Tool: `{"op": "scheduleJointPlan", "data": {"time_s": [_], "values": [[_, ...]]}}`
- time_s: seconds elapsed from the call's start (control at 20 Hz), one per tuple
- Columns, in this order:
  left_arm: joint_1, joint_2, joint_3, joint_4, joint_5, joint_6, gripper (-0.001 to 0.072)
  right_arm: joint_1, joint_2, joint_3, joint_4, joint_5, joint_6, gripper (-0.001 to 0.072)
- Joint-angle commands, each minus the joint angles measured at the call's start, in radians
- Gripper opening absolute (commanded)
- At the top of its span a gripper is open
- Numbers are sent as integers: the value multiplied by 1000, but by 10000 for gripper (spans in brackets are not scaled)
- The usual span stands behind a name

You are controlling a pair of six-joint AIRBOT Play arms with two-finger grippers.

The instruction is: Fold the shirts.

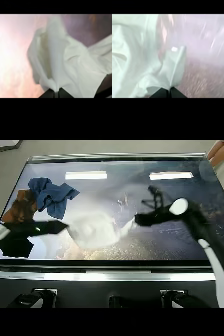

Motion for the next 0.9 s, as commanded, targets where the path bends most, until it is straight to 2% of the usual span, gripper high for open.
{"op": "scheduleJointPlan", "data": {"time_s": [0.0, 0.2, 0.35, 0.45, 0.55, 0.65, 0.75, 0.85], "values": [[1, 91, 385, 105, 7, -51, 26, -9, 212, 254, -257, -148, 39, 44], [1, 141, 652, 156, 7, -141, 27, -9, 406, 346, -306, -193, 104, 44], [-1, 155, 695, 119, 6, -159, 27, -9, 502, 346, -306, -179, 150, 44], [-1, 143, 691, 132, -50, -160, 27, -9, 532, 346, -312, -134, 167, 44], [-1, 105, 663, 142, -179, -157, 27, -9, 522, 346, -357, 48, 202, 44], [-1, 53, 567, 141, -264, -106, 28, -9, 461, 346, -412, 338, 252, 44], [-1, -3, 433, 142, -252, -8, 28, -9, 372, 312, -426, 555, 280, 44], [-1, -106, 291, 126, -181, 54, 29, -9, 290, 220, -422, 607, 291, 45]]}}
